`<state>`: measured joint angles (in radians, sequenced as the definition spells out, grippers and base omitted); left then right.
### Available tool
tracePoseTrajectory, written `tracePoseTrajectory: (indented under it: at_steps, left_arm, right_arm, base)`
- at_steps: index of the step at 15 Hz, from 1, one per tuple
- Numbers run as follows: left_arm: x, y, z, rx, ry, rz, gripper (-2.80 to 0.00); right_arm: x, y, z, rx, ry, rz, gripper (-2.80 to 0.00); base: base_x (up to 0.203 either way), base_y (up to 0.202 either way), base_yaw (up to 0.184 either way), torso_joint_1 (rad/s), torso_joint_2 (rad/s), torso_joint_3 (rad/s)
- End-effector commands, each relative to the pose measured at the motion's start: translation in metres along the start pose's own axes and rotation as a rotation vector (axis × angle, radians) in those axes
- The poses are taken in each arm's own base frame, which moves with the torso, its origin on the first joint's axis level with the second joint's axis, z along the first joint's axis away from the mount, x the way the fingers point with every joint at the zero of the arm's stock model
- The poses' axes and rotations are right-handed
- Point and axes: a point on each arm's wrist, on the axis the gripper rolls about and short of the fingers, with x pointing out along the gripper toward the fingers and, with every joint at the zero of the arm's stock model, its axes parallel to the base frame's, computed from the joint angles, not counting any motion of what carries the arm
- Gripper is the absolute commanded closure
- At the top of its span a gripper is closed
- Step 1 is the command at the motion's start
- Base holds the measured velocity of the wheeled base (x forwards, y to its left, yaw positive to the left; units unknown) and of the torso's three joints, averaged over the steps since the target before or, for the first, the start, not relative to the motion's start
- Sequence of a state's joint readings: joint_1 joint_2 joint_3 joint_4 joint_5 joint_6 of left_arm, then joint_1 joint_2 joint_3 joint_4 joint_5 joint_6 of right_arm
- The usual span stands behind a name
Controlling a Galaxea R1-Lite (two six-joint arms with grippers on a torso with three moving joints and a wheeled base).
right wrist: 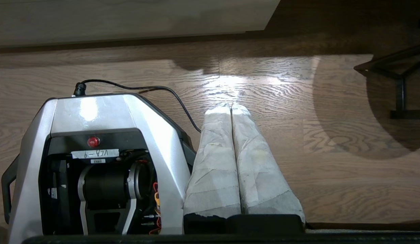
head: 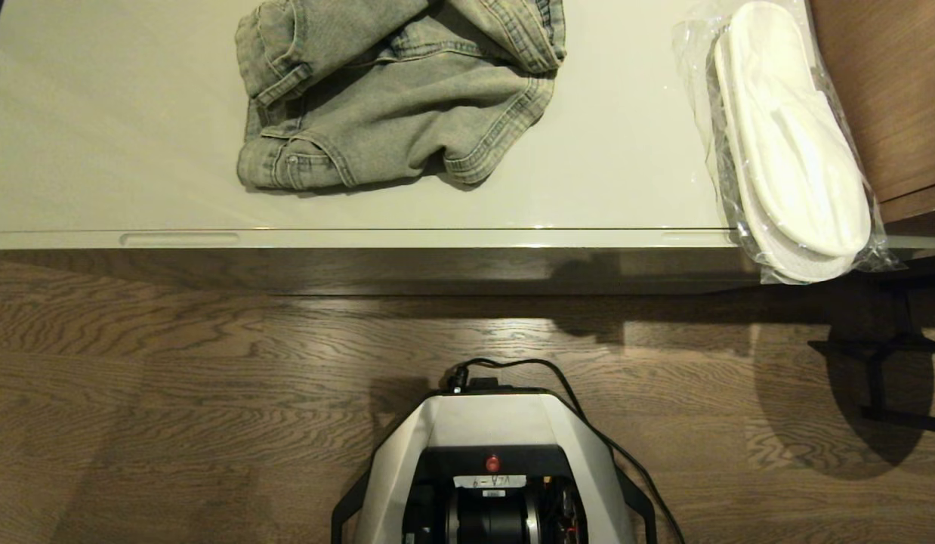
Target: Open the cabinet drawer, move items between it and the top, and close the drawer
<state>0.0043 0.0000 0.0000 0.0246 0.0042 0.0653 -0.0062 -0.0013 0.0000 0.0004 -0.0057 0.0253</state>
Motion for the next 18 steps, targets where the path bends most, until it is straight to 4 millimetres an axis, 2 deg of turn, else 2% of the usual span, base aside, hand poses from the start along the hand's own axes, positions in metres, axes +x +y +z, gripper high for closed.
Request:
tracePoseTrajectory:
  at_steps: [1,18]
  left_arm:
    - [0.0002,0.0000,-0.0004,0.001,0.003,0.001,0.00]
    - [0.0002,0.0000,-0.0002,-0.001,0.001,-0.001,0.00]
  right_arm:
    - [0.0001,0.0000,-0.0004,-0.001,0.001,0.000,0.00]
    - [0.0001,0.0000,-0.0004,0.001,0.001,0.000,0.00]
  base:
    - [0.000,0.000,0.000,0.000,0.00,0.000]
    - [0.000,0.000,0.000,0.000,0.00,0.000]
